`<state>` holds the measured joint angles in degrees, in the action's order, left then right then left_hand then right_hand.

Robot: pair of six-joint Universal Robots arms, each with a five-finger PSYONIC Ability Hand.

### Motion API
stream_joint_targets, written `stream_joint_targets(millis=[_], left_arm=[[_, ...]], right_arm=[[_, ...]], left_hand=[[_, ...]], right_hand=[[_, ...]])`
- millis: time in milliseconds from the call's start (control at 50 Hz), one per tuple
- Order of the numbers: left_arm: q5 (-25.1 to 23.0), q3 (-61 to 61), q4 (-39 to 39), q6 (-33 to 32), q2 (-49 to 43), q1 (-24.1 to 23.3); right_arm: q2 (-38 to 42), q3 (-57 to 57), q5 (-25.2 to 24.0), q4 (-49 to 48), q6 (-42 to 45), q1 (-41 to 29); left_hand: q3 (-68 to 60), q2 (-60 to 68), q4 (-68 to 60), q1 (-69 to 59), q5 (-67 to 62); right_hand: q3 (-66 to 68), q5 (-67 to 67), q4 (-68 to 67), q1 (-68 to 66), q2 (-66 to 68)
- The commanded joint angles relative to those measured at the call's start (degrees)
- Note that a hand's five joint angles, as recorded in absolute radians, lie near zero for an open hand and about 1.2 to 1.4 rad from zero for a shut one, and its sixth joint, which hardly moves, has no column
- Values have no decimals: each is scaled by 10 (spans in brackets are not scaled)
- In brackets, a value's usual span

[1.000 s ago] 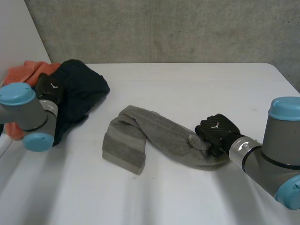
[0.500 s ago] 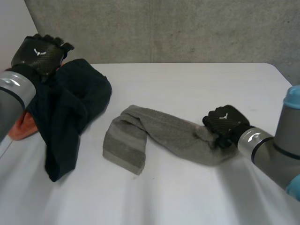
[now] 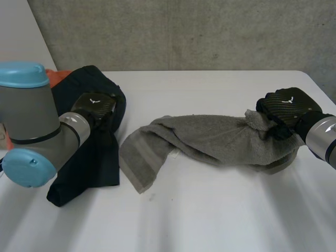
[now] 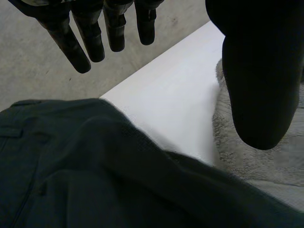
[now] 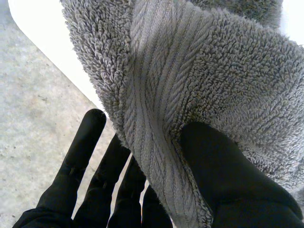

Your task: Fold the laundry.

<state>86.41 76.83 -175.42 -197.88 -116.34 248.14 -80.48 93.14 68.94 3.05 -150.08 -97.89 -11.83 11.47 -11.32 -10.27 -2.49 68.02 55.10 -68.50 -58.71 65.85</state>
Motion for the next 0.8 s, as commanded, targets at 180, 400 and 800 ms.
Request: stream_joint_targets(millis=[180,400,800], left_arm=[[46,-110,-71,37,-169,-109],[89,-309,-16,-63,-303,-109],[111,-94,-361,31,-57,-125]], right_arm=[[-56,-13,-28,22,-65,11],[-30,-52,-44,-34,-177,53],[150,-267,154,-230,-284,41]], left_hand=[[18,-15,13,3,25],[-682,685,-687,-697,-675],[-682,685,-687,-697,-675]], right_hand=[[120,149,-115,-213,141],[120,149,-115,-213,141],[120,149,-115,-213,141]])
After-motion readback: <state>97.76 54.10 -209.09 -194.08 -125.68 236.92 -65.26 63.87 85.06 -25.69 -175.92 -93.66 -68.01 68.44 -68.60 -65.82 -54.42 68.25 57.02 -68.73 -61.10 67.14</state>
